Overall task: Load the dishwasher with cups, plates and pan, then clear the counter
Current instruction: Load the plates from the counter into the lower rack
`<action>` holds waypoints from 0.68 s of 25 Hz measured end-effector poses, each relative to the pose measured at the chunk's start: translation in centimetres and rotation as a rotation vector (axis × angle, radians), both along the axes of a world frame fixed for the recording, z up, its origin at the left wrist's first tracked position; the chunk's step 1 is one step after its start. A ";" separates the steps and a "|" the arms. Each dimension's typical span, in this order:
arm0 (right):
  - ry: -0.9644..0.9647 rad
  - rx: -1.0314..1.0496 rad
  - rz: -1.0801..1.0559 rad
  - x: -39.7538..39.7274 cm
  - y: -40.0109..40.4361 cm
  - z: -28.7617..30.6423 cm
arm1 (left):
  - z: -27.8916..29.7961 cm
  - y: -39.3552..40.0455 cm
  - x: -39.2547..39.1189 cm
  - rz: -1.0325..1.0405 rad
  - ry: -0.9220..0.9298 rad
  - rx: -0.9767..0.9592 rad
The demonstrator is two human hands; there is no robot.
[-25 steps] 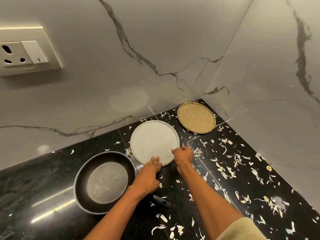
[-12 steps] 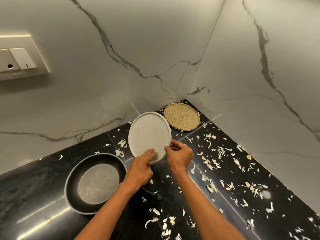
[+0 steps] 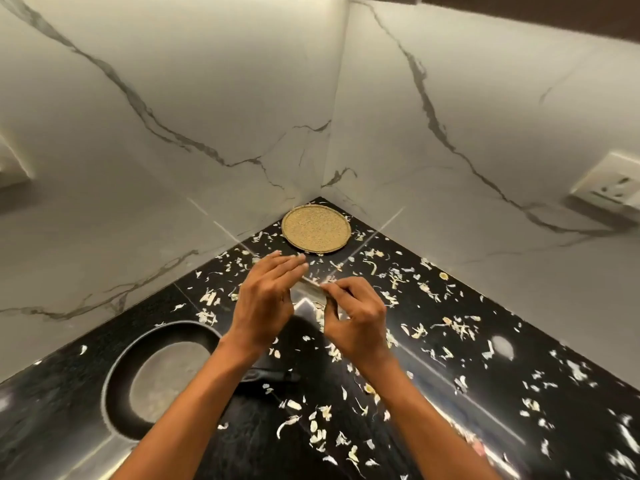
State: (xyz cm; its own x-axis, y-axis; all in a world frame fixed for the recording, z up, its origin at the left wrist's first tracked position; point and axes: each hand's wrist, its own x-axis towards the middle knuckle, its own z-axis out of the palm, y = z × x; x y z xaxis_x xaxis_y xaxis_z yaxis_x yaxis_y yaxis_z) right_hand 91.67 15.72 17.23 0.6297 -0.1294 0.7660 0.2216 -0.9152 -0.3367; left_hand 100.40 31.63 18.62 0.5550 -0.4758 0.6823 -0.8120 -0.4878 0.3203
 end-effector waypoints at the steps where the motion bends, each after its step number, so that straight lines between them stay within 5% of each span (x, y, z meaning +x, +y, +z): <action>1: -0.012 -0.038 -0.008 -1.3 -0.7 0.1 | 0.2 -0.3 -0.5 -0.026 -0.016 -0.006; 17: -0.058 -0.090 -0.653 -34.6 -10.2 -0.1 | 0.6 -18.4 -23.5 -0.822 -0.133 -0.219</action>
